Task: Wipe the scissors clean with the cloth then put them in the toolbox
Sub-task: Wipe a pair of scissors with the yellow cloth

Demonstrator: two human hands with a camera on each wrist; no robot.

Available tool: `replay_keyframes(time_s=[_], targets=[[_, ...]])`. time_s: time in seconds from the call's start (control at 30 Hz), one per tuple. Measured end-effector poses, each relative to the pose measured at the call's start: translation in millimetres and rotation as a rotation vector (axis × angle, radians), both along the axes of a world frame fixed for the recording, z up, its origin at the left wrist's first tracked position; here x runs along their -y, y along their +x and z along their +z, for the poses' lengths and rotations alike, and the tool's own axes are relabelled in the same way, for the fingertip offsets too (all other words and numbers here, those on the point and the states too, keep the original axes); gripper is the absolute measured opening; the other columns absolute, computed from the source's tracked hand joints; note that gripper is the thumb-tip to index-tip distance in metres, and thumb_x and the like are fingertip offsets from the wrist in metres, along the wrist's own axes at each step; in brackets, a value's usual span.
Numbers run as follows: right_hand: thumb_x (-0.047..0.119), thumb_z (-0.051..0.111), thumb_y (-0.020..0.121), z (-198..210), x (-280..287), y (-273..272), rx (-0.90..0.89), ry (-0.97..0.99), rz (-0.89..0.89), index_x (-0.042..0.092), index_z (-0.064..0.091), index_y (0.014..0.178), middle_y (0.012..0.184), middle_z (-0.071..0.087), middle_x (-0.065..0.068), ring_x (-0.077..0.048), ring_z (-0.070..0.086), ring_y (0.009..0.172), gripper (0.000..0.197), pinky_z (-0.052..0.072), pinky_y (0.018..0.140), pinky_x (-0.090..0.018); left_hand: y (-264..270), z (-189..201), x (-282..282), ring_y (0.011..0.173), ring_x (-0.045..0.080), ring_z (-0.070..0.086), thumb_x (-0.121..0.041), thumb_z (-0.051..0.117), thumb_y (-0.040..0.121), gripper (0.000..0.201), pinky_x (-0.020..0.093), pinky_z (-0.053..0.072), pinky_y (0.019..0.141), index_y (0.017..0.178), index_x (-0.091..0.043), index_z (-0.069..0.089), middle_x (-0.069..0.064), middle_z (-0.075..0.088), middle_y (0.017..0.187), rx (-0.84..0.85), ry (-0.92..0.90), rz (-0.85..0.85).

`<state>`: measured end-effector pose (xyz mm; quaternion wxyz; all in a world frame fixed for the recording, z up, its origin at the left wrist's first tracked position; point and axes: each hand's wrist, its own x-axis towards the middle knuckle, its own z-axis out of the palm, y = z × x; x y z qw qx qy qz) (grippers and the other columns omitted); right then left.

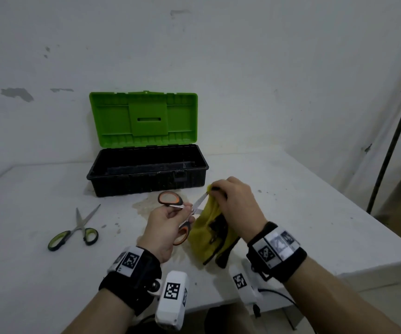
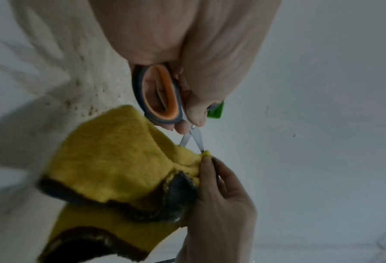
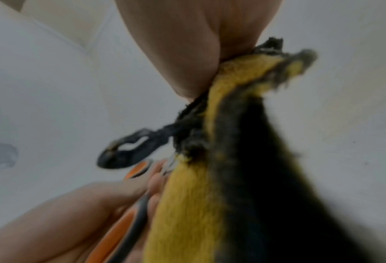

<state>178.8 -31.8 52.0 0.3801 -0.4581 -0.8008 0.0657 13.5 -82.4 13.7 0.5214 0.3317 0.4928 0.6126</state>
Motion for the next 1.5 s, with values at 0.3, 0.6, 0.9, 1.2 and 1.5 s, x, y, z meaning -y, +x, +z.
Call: replay_keyframes(time_s=[0.3, 0.6, 0.9, 1.2, 1.5], targets=[[0.017, 0.058, 0.093, -3.3, 22.7, -8.5, 0.050, 0.002, 0.116, 0.017, 0.070, 0.098, 0.092, 0.061, 0.001, -0.016, 0.056, 0.082, 0.013, 0.046, 0.076, -0.025, 1.3, 0.4, -1.3, 0.068, 0.014, 0.065, -0.008, 0.062, 0.097, 0.011, 0.031, 0.057, 0.070, 0.095, -0.002, 0.071, 0.001, 0.072, 0.073, -0.061, 0.066, -0.013], [0.020, 0.059, 0.093, 19.7, 4.4, 3.8, -0.052, -0.012, -0.001, 0.018, 0.071, 0.096, 0.092, 0.071, 0.003, -0.012, 0.060, 0.083, 0.012, 0.047, 0.078, -0.024, -2.2, 0.3, -0.5, 0.069, 0.015, 0.067, -0.005, 0.063, 0.095, 0.010, 0.027, 0.057, 0.066, 0.091, -0.006, 0.072, 0.005, 0.070, 0.072, -0.141, 0.089, 0.034], [0.019, 0.060, 0.093, 14.8, -6.2, 10.0, -0.079, -0.026, -0.077, 0.014, 0.072, 0.095, 0.090, 0.072, -0.001, -0.016, 0.062, 0.083, 0.013, 0.047, 0.076, -0.024, -1.0, -2.1, 3.2, 0.068, 0.015, 0.066, -0.003, 0.063, 0.096, 0.009, 0.028, 0.059, 0.067, 0.091, -0.004, 0.071, 0.007, 0.070, 0.076, -0.132, 0.091, 0.023], [0.022, 0.058, 0.094, -7.4, 18.4, -12.6, 0.061, -0.020, 0.082, 0.018, 0.069, 0.099, 0.091, 0.063, -0.002, -0.021, 0.058, 0.083, 0.013, 0.048, 0.075, -0.033, 4.8, 4.4, 2.7, 0.059, 0.016, 0.059, -0.006, 0.059, 0.098, 0.010, 0.019, 0.048, 0.046, 0.095, -0.001, 0.067, 0.011, 0.065, 0.075, 0.072, 0.015, -0.033], [0.021, 0.059, 0.093, 1.0, 23.6, -13.0, 0.065, -0.016, 0.113, 0.019, 0.070, 0.097, 0.090, 0.064, -0.001, -0.018, 0.058, 0.081, 0.012, 0.048, 0.075, -0.030, 3.1, 7.1, 1.7, 0.062, 0.019, 0.058, -0.006, 0.058, 0.098, 0.010, 0.016, 0.044, 0.041, 0.098, 0.001, 0.066, 0.014, 0.063, 0.078, 0.072, 0.010, -0.015]])
